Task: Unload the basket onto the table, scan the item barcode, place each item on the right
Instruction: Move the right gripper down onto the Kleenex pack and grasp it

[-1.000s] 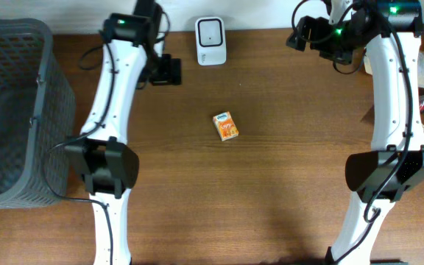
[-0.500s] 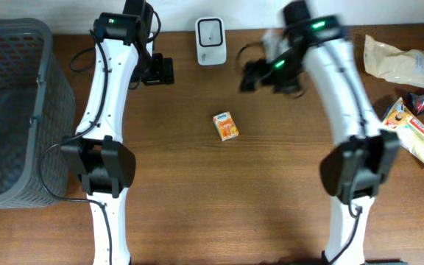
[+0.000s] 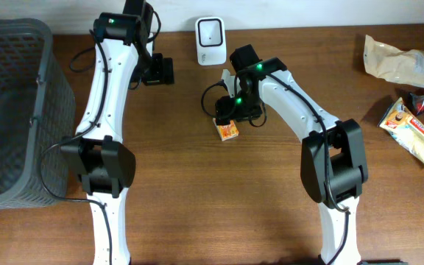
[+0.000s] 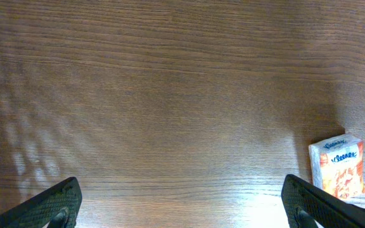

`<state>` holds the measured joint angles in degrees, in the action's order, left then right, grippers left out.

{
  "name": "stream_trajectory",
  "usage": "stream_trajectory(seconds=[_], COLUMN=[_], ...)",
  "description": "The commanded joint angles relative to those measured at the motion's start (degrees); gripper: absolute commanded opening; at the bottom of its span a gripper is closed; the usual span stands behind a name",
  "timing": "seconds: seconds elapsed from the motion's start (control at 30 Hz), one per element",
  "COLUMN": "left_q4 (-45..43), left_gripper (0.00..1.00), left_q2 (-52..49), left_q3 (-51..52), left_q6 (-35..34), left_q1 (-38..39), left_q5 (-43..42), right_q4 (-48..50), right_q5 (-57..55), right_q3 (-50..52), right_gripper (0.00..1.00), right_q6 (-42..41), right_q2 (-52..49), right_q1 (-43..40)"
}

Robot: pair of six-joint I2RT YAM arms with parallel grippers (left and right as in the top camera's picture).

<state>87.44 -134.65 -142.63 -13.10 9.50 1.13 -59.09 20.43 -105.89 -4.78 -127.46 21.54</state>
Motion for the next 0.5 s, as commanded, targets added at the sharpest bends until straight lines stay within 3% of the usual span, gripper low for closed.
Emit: stream_trajectory(seconds=[0.0, 0.17, 0.27, 0.33, 0.4, 0.47], left_q4=[0.07, 0.07, 0.07, 0.07, 0.07, 0.07], left_gripper=[0.99, 0.99, 0.99, 0.99, 0.99, 0.99], left_q2=[-1.27, -1.27, -1.27, -1.27, -1.27, -1.27], left_q3=[-0.61, -0.61, -0.61, -0.61, -0.61, -0.61], left_q6=[-0.37, -0.35, -0.37, -0.35, -0.35, -0.35], left_q1=[-0.17, -0.17, -0.17, -0.17, -0.17, -0.17], left_q5=[0.63, 0.63, 0.63, 0.63, 0.63, 0.63], right_q4=[0.09, 1.31, 1.46, 1.57, 2.75, 5.09], right_q5=[1.79, -11.89, -25.22, -31.04, -32.11, -32.46], right_q3=[0.48, 0.50, 0.59, 0.81, 1.62, 3.32], right_gripper=[0.66, 0.66, 0.66, 0.60, 0.54, 0.55], right_q6=[1.88, 3.96, -0.42, -4.04, -6.38, -7.10], right_q2=[0.33, 0.33, 0.33, 0.33, 0.33, 0.33], right_q1=[1.20, 6.32, 9.81, 11.89, 13.62, 15.04])
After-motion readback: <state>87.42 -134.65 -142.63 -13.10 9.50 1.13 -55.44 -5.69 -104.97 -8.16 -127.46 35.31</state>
